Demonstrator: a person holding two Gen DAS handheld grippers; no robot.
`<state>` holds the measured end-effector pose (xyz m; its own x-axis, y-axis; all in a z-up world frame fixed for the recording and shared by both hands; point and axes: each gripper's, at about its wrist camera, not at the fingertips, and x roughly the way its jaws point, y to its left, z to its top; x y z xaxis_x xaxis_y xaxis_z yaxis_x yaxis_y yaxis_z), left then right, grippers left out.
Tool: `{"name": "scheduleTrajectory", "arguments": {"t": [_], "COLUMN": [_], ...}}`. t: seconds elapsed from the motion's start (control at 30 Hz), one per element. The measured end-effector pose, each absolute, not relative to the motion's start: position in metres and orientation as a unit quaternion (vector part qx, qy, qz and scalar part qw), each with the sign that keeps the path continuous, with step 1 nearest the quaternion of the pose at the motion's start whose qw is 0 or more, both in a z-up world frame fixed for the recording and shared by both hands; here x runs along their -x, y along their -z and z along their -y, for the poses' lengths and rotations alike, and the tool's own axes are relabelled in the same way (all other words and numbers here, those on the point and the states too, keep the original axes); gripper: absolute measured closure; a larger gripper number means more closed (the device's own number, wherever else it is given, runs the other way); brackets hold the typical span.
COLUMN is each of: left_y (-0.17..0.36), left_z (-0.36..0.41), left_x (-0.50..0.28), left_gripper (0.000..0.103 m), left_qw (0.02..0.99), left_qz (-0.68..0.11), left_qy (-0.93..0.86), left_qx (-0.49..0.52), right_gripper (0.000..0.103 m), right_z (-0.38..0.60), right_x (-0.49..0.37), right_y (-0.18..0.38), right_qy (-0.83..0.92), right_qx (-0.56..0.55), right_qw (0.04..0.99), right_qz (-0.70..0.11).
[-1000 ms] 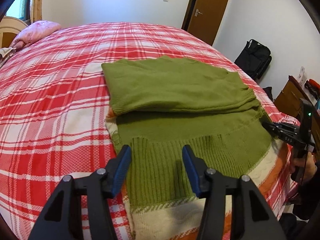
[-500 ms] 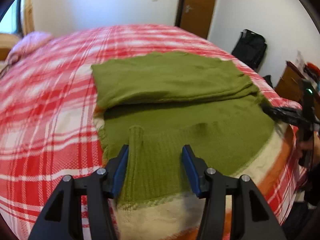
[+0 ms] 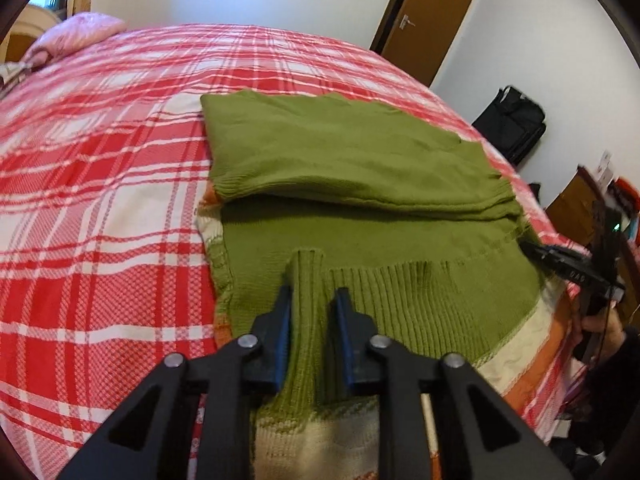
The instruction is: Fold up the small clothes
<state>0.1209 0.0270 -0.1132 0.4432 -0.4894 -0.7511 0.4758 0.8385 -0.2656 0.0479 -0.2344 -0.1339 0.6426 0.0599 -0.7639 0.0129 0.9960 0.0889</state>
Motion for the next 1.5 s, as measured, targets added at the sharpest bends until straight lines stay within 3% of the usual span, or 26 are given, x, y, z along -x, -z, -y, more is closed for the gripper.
{"name": "scheduleTrajectory", "arguments": {"t": [0.07, 0.13, 0.23, 0.6, 1.03, 1.3, 1.37, 1.4, 1.43, 1.5], "left_y": [0.112, 0.112, 0.105, 0.048, 0.017, 0.011, 0.021, 0.028, 0.037, 0.058], "left_z": [-0.022, -0.017, -0.012, -0.028, -0.026, -0.018, -0.016, -0.014, -0.012, -0.008], "left_x": [-0.118, -0.115, -0.105, -0.106, -0.170, -0.219, -0.219, -0.217, -0.216, -0.214], "left_gripper": [0.078, 0.088, 0.095, 0.096, 0.096, 0.096, 0.091, 0.082, 0.064, 0.043], "left_qw": [0.856, 0.862, 0.869, 0.896, 0.920, 0.921, 0.913, 0.909, 0.902, 0.888], "left_qz": [-0.438, -0.430, -0.420, -0.371, -0.347, -0.348, -0.360, -0.367, -0.379, -0.404], "left_qy": [0.275, 0.265, 0.255, 0.245, 0.178, 0.174, 0.190, 0.198, 0.205, 0.215], "left_qx": [-0.013, -0.033, -0.052, -0.011, 0.030, 0.016, -0.006, -0.018, -0.029, -0.046], "right_gripper": [0.082, 0.092, 0.093, 0.093, 0.093, 0.093, 0.093, 0.093, 0.093, 0.093], "right_z": [0.229, 0.219, 0.207, 0.197, 0.205, 0.204, 0.205, 0.207, 0.209, 0.212], "right_x": [-0.047, -0.044, -0.033, -0.025, -0.097, -0.127, -0.119, -0.114, -0.110, -0.106], "right_y": [0.132, 0.127, 0.113, 0.032, 0.007, 0.027, 0.031, 0.033, 0.035, 0.038], "right_qy": [0.002, 0.015, 0.013, 0.011, 0.036, 0.039, 0.039, 0.039, 0.040, 0.039], "right_qx": [-0.029, -0.004, 0.018, 0.020, 0.057, 0.079, 0.078, 0.074, 0.068, 0.056], "right_qw": [0.903, 0.904, 0.912, 0.949, 0.957, 0.951, 0.952, 0.952, 0.953, 0.952], "right_qz": [-0.429, -0.428, -0.410, -0.314, -0.281, -0.296, -0.293, -0.293, -0.294, -0.298]}}
